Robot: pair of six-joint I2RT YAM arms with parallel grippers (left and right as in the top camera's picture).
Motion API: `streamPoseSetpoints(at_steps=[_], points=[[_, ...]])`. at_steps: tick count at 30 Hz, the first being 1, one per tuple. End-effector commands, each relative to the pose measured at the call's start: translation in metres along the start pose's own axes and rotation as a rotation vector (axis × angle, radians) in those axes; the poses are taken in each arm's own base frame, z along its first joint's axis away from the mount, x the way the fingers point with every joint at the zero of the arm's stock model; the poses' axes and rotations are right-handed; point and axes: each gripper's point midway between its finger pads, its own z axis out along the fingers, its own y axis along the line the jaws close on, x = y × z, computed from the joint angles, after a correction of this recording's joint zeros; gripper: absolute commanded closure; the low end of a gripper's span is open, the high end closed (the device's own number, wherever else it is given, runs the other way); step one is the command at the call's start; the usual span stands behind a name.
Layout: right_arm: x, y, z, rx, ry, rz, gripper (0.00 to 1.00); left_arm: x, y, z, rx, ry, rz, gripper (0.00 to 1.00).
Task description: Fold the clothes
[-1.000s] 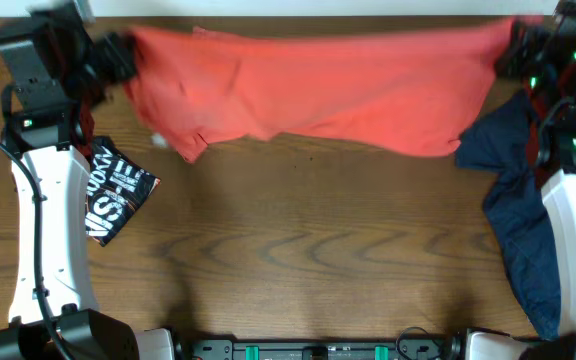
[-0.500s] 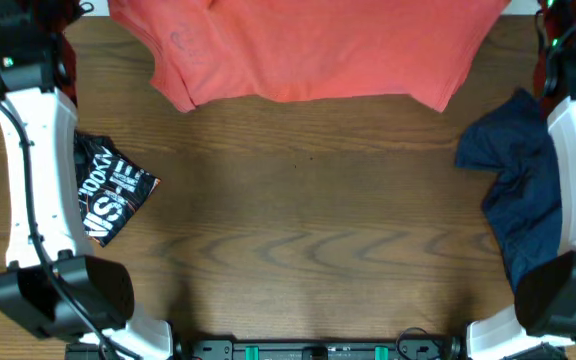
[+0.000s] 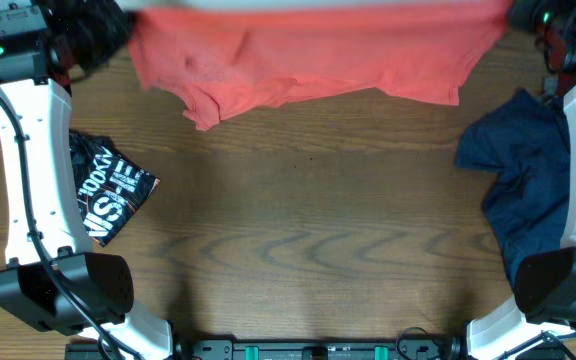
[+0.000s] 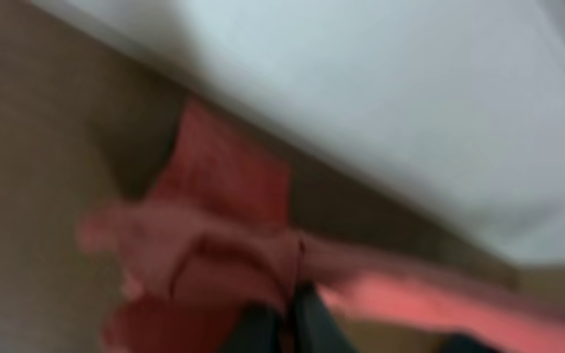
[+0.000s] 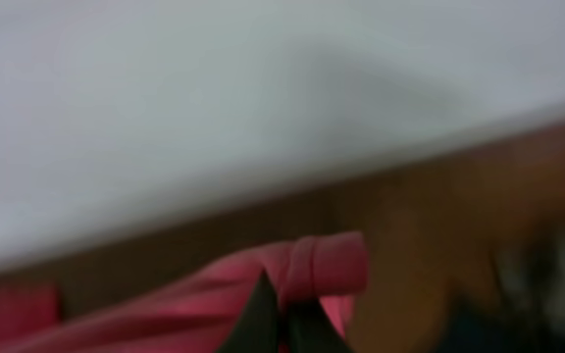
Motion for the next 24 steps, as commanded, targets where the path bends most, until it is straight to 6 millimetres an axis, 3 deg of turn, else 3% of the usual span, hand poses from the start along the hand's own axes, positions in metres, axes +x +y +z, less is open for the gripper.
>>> streamPoseSetpoints(at_steps=[1, 8, 15, 24], points=[[0.039, -0.021, -0.002, 0.086, 0.164, -0.004, 0.99, 0.028, 0.018, -0.008, -0.065, 0.119, 0.003, 0.94], [0.151, -0.048, -0.04, 0.198, 0.637, -0.005, 0.99, 0.123, 0.05, -0.035, -0.194, 0.509, -0.03, 0.94], [0.232, -0.068, -0.061, 0.263, 0.941, -0.008, 0.99, 0.193, 0.073, -0.04, -0.241, 0.797, -0.057, 0.94], [0.317, -0.074, -0.072, 0.234, 1.087, 0.05, 0.99, 0.276, 0.115, -0.046, -0.319, 0.989, -0.147, 0.94]])
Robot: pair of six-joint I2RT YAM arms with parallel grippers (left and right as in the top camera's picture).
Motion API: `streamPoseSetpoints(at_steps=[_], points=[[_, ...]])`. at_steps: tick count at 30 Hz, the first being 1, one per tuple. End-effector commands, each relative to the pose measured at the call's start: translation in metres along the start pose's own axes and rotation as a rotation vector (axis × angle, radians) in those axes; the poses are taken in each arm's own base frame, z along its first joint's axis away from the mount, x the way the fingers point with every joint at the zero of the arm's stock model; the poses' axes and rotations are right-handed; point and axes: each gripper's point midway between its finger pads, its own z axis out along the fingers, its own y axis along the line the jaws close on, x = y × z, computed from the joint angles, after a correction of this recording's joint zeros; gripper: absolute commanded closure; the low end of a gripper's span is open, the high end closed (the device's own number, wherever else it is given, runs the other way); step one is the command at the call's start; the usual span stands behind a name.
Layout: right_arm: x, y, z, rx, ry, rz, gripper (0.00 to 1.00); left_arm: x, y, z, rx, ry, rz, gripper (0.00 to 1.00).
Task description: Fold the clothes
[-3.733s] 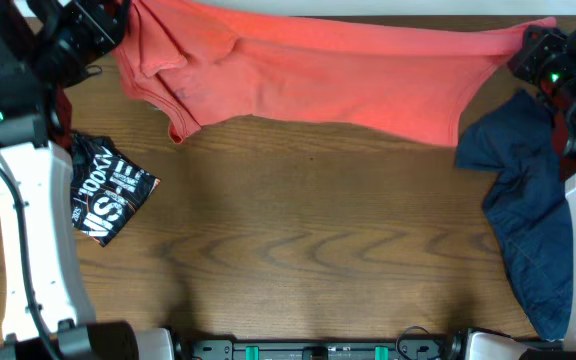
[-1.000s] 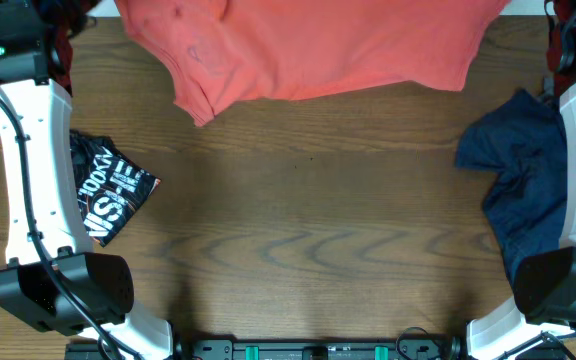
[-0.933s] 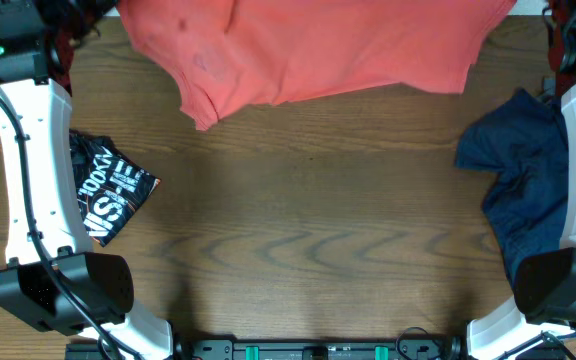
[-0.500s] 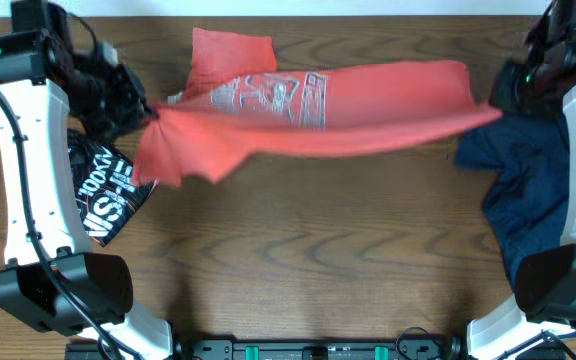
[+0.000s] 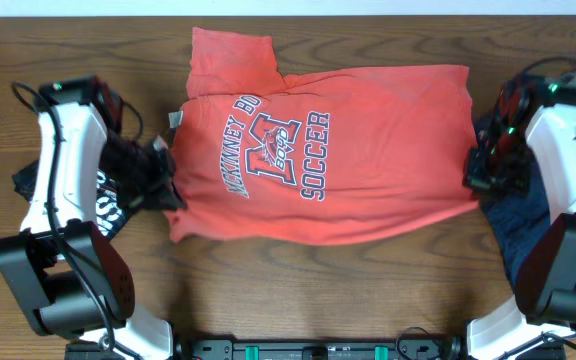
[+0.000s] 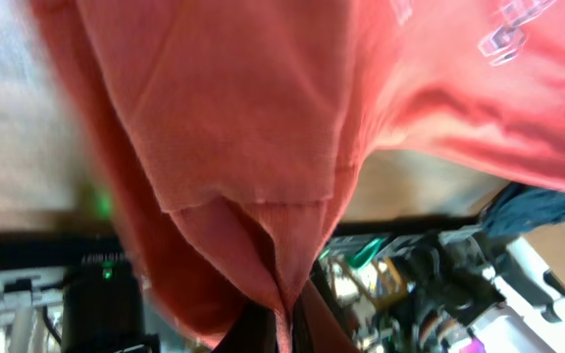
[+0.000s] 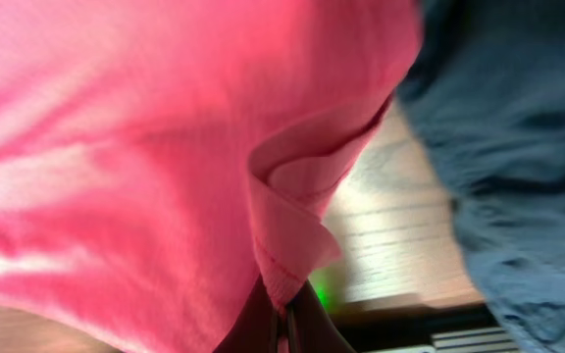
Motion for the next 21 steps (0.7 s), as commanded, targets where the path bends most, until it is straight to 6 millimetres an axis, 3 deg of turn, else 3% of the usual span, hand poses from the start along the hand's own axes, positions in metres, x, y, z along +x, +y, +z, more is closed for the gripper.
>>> streamPoseSetpoints(at_steps=[1, 4, 8, 13, 21], points=[[0.02, -0.003, 0.005, -0.031, -0.012, 0.019, 0.99, 0.023, 0.013, 0.011, -0.026, 0.002, 0.006, 0.94], [0.035, -0.005, 0.012, -0.035, -0.015, 0.032, 0.99, 0.037, 0.034, 0.019, -0.111, -0.034, -0.063, 0.94], [0.052, -0.009, 0.008, -0.044, -0.064, 0.058, 0.99, 0.059, 0.055, 0.016, -0.202, -0.121, -0.13, 0.94], [0.063, -0.015, -0.007, -0.036, -0.163, 0.106, 0.99, 0.076, 0.054, 0.005, -0.182, -0.259, -0.125, 0.94], [0.066, -0.017, -0.016, -0.037, -0.213, 0.104, 0.99, 0.073, 0.057, -0.004, -0.195, -0.356, -0.139, 0.94]])
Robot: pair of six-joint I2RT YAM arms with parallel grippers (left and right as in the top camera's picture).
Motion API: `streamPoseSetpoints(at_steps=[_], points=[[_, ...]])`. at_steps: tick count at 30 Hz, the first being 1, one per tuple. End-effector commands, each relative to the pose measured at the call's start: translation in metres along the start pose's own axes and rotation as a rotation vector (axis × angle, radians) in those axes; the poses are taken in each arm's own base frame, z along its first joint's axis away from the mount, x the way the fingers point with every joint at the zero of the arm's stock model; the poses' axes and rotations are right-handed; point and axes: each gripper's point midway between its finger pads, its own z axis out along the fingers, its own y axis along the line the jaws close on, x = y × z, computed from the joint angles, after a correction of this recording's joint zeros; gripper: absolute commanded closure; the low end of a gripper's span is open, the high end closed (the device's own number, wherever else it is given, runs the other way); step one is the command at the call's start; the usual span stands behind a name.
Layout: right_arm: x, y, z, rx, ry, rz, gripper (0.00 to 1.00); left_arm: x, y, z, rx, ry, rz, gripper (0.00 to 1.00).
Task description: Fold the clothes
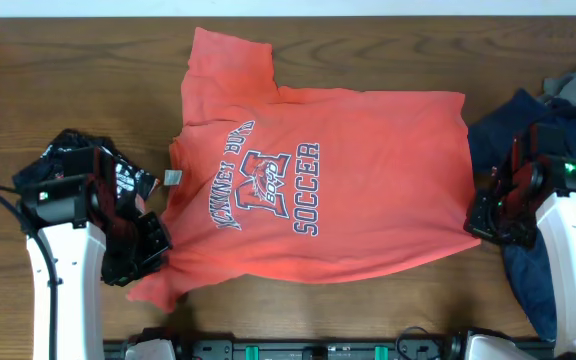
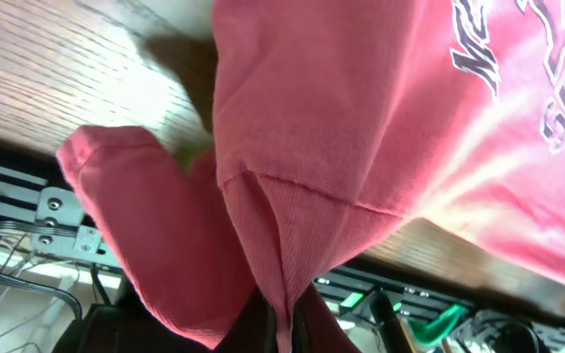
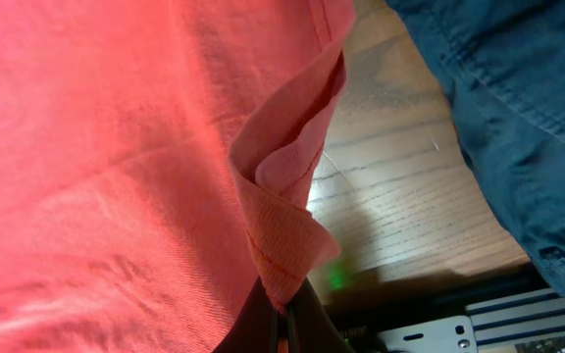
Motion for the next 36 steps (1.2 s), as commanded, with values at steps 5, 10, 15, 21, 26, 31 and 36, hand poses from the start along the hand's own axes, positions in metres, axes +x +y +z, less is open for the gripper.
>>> streamPoseSetpoints(at_steps=[5, 10, 15, 21, 26, 31, 36], points=[[-0.014, -0.005, 0.018, 0.016, -0.055, 0.026, 0.99, -0.039, -0.005, 0.002, 0.011, -0.135, -0.047, 0.94], [-0.037, 0.0, 0.044, 0.001, -0.111, 0.024, 0.99, -0.072, -0.014, 0.007, 0.038, -0.196, -0.081, 0.94], [-0.067, 0.007, 0.065, -0.017, -0.18, 0.01, 0.99, -0.097, -0.028, 0.025, 0.084, -0.173, -0.081, 0.94], [-0.091, 0.011, 0.091, -0.021, -0.193, 0.009, 0.99, -0.126, -0.044, 0.051, 0.145, -0.139, -0.074, 0.94], [-0.11, 0.016, 0.104, -0.033, -0.233, 0.007, 0.99, -0.144, -0.045, 0.072, 0.14, -0.124, -0.082, 0.94], [-0.128, 0.024, 0.101, -0.071, -0.306, 0.001, 0.99, -0.155, -0.047, 0.086, 0.149, -0.113, -0.084, 0.94], [-0.142, 0.027, 0.096, -0.085, -0.362, -0.001, 0.99, -0.163, -0.05, 0.088, 0.162, -0.136, -0.083, 0.94]])
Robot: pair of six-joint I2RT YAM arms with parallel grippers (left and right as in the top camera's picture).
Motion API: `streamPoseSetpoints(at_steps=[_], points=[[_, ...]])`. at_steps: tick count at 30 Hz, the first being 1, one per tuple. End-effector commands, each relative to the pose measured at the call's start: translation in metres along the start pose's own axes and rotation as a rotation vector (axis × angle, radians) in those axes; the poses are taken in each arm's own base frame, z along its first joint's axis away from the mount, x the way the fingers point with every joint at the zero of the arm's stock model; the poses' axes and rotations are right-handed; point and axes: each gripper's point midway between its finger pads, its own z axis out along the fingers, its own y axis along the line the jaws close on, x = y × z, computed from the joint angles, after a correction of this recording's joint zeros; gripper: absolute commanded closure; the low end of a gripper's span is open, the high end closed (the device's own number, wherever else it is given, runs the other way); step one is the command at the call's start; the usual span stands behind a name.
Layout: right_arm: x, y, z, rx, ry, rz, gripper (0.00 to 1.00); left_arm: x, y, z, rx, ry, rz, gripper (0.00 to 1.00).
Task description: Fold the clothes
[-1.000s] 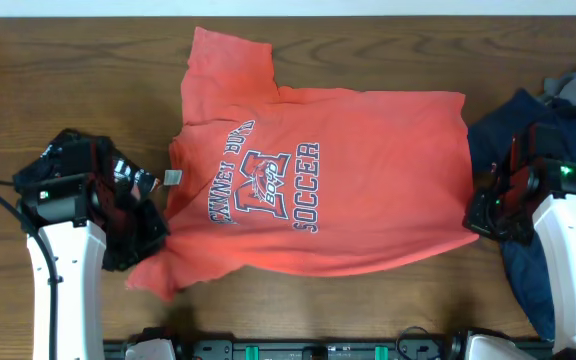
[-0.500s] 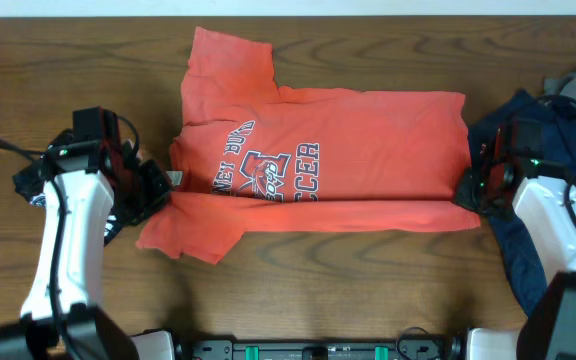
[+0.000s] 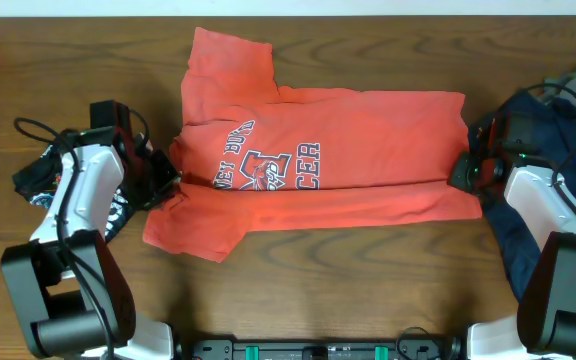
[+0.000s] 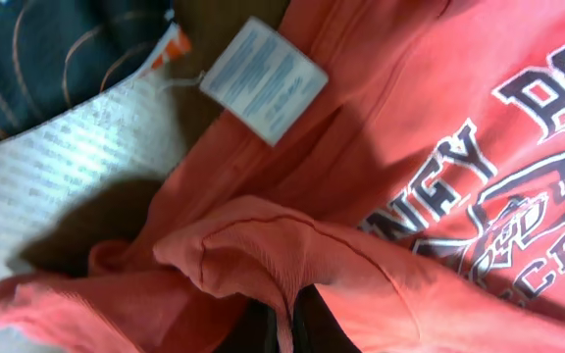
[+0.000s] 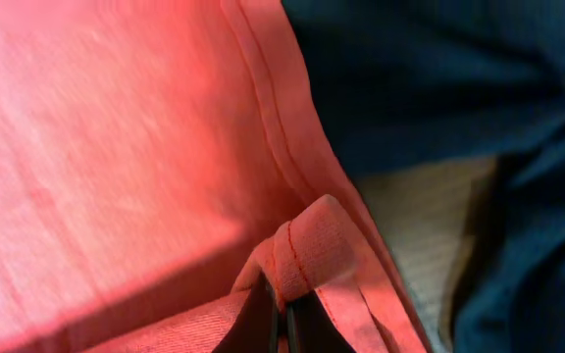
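An orange T-shirt point(image 3: 318, 160) with soccer lettering lies across the table, its near part folded up over the print so only half the letters show. My left gripper point(image 3: 164, 180) is shut on a pinch of the shirt's left edge point(image 4: 263, 245), near the white label point(image 4: 263, 80). My right gripper point(image 3: 465, 172) is shut on a fold of the shirt's hem point(image 5: 307, 240) at its right edge.
A black printed garment point(image 3: 108, 210) lies under my left arm at the table's left. A dark navy garment point(image 3: 558, 180) is bunched at the right, beside the right gripper. One sleeve point(image 3: 230, 55) of the shirt reaches toward the table's far edge.
Both grippers have moved away from the near edge toward the table's middle, still holding the shirt. The shirt's near part now lies folded over its lettering.
Both grippers first held the orange shirt at the table's far edge. Then it lay spread print-up, held at its left and right near corners. Later the corners were nearer the front edge. Now the near part is folded over the shirt's middle.
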Motion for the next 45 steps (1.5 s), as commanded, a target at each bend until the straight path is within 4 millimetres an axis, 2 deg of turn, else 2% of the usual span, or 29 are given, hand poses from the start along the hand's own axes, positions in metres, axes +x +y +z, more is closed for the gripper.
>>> streamPoseSetpoints(at_steps=[1, 4, 8, 15, 17, 18, 19, 23, 26, 28, 33, 39, 45], points=[[-0.004, -0.003, 0.001, 0.006, -0.014, 0.012, 0.99, -0.001, -0.001, 0.001, 0.011, -0.001, -0.008, 0.94], [-0.006, -0.003, 0.001, 0.004, -0.022, 0.012, 0.91, -0.002, -0.001, 0.001, 0.014, -0.006, -0.006, 0.94], [-0.006, -0.003, 0.002, 0.004, -0.023, 0.011, 0.65, 0.0, -0.007, 0.001, 0.044, 0.006, -0.005, 0.94], [0.012, -0.007, 0.001, 0.023, 0.048, 0.014, 0.69, 0.011, -0.034, -0.005, 0.2, 0.069, 0.022, 0.94], [0.019, -0.009, 0.001, 0.03, 0.077, 0.016, 0.69, 0.008, -0.034, -0.009, 0.197, 0.05, 0.04, 0.73], [0.022, -0.01, 0.001, 0.034, 0.091, 0.017, 0.69, 0.007, -0.035, -0.011, 0.195, 0.039, 0.047, 0.56], [0.026, -0.011, 0.0, 0.038, 0.106, 0.017, 0.69, 0.005, -0.035, -0.013, 0.19, 0.028, 0.05, 0.49], [0.039, -0.014, 0.005, 0.045, 0.133, 0.019, 0.69, 0.001, -0.032, -0.023, 0.156, -0.023, 0.07, 0.33], [0.049, -0.017, 0.01, 0.048, 0.145, 0.019, 0.69, 0.005, -0.022, -0.03, 0.072, -0.055, 0.117, 0.32], [0.055, -0.019, 0.013, 0.05, 0.151, 0.019, 0.69, 0.014, -0.017, -0.033, 0.019, -0.047, 0.147, 0.32], [0.065, -0.022, 0.018, 0.052, 0.159, 0.02, 0.69, 0.057, -0.026, -0.027, -0.026, 0.064, 0.272, 0.33], [0.066, -0.022, 0.019, 0.052, 0.16, 0.02, 0.69, 0.1, -0.017, 0.001, -0.194, 0.139, 0.437, 0.33], [0.065, -0.022, 0.019, 0.051, 0.156, 0.02, 0.68, 0.136, -0.006, 0.03, -0.247, 0.196, 0.521, 0.32]])
